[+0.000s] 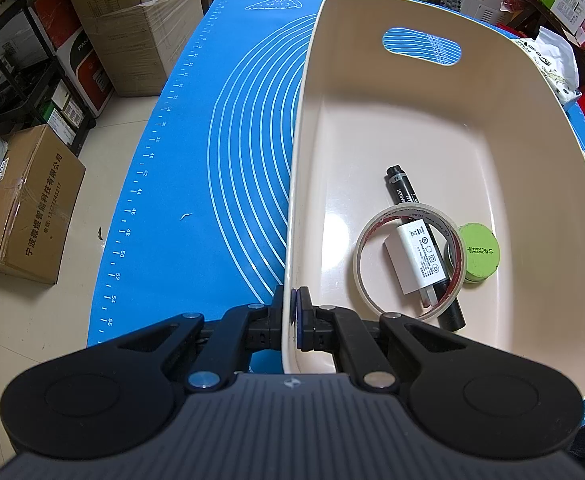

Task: Organize rigid objects
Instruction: 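Move the right tool to the black remote control and grasp it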

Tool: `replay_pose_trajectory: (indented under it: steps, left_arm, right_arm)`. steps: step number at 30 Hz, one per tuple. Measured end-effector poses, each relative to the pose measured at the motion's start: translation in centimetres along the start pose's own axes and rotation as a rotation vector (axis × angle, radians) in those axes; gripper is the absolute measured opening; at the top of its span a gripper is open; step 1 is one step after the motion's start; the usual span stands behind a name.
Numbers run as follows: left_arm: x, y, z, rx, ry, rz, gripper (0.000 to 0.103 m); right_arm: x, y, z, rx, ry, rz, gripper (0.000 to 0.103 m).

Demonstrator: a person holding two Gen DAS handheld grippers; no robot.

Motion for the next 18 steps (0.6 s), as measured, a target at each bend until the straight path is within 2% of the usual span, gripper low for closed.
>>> replay_pose_trajectory:
  steps: [8, 13, 18]
  left_arm:
    - [0.0, 0.0, 0.0, 0.001, 0.001, 0.000, 0.006]
    - [0.0, 0.0, 0.0, 0.000, 0.001, 0.001, 0.006]
    - [0.0, 0.0, 0.0, -0.001, 0.002, 0.001, 0.006]
  right_arm:
    - [0.0, 0.9, -1.2, -0.015, -0.009, 0.028, 0.065]
    - [0.3, 1.7, -2.2, 0.011, -0.026, 0.029, 0.068]
    - [0.6, 2.7, -1.9, 0.011, 0.033, 0.027, 0.068]
Point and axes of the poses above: each gripper's, at about its wrist camera, not at the fingertips, and y roughly the way its jaws point, z to its right, x to its underside, the point moved 8 cm from there along y, roughly the way its jaws point, and after that the axes turned 3 degrees about -z, right-handed, at the moved point
